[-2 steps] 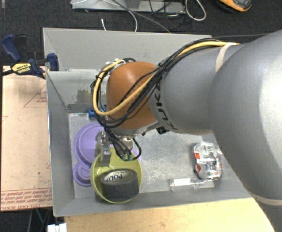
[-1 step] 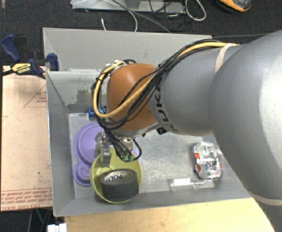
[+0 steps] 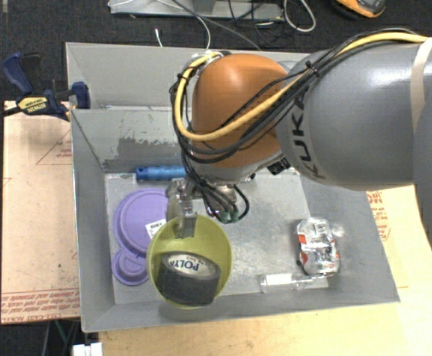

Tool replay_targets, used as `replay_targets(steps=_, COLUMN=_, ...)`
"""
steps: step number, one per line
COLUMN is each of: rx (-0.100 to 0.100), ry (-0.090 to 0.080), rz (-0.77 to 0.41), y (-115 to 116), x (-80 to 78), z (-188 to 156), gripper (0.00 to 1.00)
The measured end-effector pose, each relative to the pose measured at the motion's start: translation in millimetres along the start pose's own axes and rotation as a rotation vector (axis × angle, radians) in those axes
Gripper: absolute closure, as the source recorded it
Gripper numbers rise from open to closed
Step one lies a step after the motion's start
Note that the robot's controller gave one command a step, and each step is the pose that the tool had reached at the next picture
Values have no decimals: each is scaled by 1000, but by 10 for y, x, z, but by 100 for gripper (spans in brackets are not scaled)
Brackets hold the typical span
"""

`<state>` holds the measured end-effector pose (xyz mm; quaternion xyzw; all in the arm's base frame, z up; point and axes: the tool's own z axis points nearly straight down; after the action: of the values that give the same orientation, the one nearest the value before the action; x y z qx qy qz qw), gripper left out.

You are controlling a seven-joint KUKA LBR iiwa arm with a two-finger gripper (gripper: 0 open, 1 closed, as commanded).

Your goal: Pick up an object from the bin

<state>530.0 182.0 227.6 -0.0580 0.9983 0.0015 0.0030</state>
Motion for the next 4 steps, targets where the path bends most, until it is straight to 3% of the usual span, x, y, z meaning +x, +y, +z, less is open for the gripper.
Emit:
replay_targets(steps=1, rx=-5, ry=-33, rz=-83, y=178, x=147, z=724, gripper=100)
replay_targets(steps=2, rx=0, ry=-12, rz=-102, y=241, x=179, z=786, gripper=100)
replay_targets(steps=3, rx=-4, ry=-28, rz=-130, y=235, x=117, z=940, gripper=100)
replay_targets(steps=4, rx=-3, ry=-29, rz=-209, y=247, x=200, z=968, gripper=100)
